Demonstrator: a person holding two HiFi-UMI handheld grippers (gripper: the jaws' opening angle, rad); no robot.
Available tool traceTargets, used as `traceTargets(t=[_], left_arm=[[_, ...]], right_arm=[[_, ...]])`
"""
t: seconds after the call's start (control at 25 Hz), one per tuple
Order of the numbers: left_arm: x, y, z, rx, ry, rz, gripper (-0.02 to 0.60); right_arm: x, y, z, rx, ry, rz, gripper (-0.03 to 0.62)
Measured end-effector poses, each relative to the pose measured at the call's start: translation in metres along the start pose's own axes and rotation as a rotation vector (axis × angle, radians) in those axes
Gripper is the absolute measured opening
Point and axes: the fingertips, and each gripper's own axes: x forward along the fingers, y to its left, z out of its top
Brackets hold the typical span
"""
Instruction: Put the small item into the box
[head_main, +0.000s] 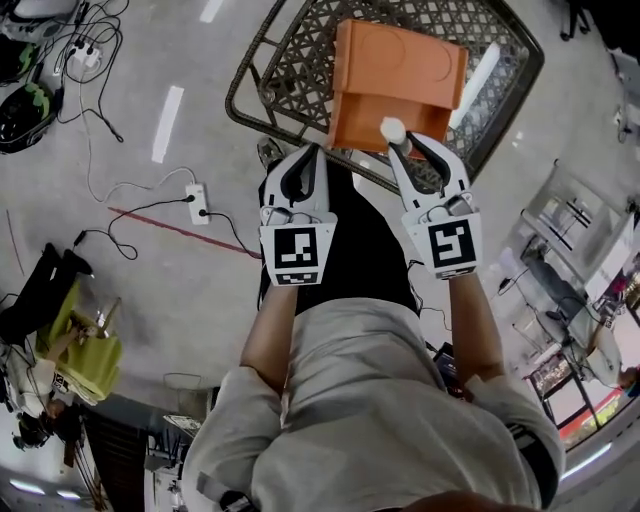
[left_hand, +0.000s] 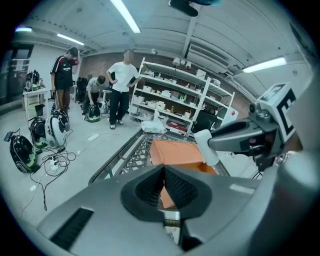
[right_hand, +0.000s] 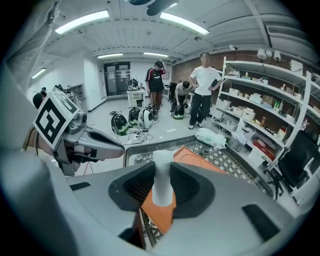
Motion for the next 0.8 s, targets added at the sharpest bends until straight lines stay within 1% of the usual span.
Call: traceTargets(t=[0.2, 0.8], left_arm=[[0.009, 0.007, -0.013, -0.023, 0.007, 0.028, 0.009], [0.028, 0.014, -0.053, -0.084, 0.063, 0.07, 0.009]], right_arm=[[0.019, 0.001, -0.018, -0.014, 0.031, 0.028, 0.095], [0.061, 0.007, -0.069, -0.01, 0.19, 0.113, 0.095]])
